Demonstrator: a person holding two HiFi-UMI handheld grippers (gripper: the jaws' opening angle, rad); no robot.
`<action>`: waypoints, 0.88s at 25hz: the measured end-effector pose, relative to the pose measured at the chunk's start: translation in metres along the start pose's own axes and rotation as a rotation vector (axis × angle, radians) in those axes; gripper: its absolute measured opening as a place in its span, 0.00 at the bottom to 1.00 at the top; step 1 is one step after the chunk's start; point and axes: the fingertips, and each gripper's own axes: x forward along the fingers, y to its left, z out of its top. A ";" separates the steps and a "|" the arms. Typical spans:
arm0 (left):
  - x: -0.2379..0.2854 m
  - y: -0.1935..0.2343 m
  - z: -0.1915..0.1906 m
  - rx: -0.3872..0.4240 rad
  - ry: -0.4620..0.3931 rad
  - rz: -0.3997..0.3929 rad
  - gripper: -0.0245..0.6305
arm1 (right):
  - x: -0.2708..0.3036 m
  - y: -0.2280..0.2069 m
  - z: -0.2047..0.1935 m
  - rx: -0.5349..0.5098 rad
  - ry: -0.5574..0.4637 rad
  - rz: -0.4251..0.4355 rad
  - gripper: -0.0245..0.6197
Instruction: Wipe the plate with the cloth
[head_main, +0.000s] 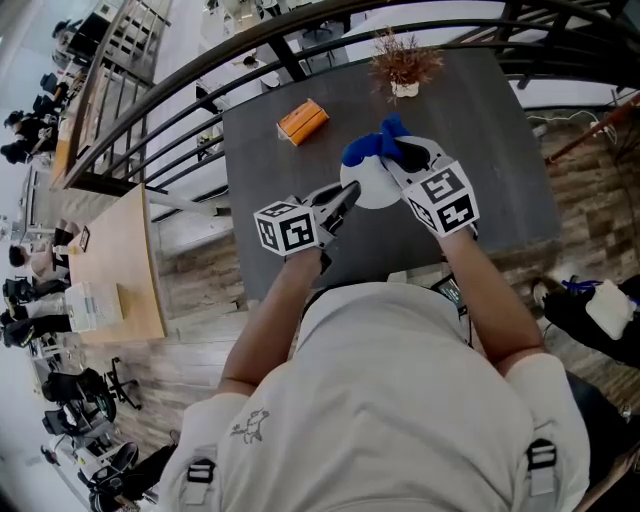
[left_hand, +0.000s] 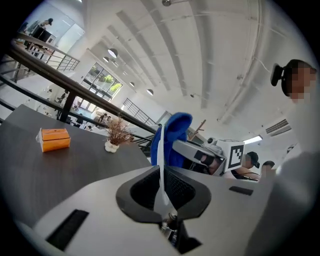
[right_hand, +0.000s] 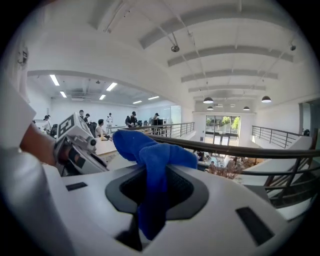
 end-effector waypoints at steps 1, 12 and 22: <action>0.002 -0.002 0.000 0.001 0.003 -0.006 0.07 | 0.001 0.008 0.006 -0.010 -0.014 0.016 0.17; -0.016 0.012 0.042 0.029 -0.087 0.025 0.06 | 0.005 0.061 -0.050 0.032 0.086 0.179 0.17; -0.038 0.021 0.055 0.177 -0.061 0.079 0.06 | -0.017 -0.007 -0.027 0.045 0.050 0.034 0.17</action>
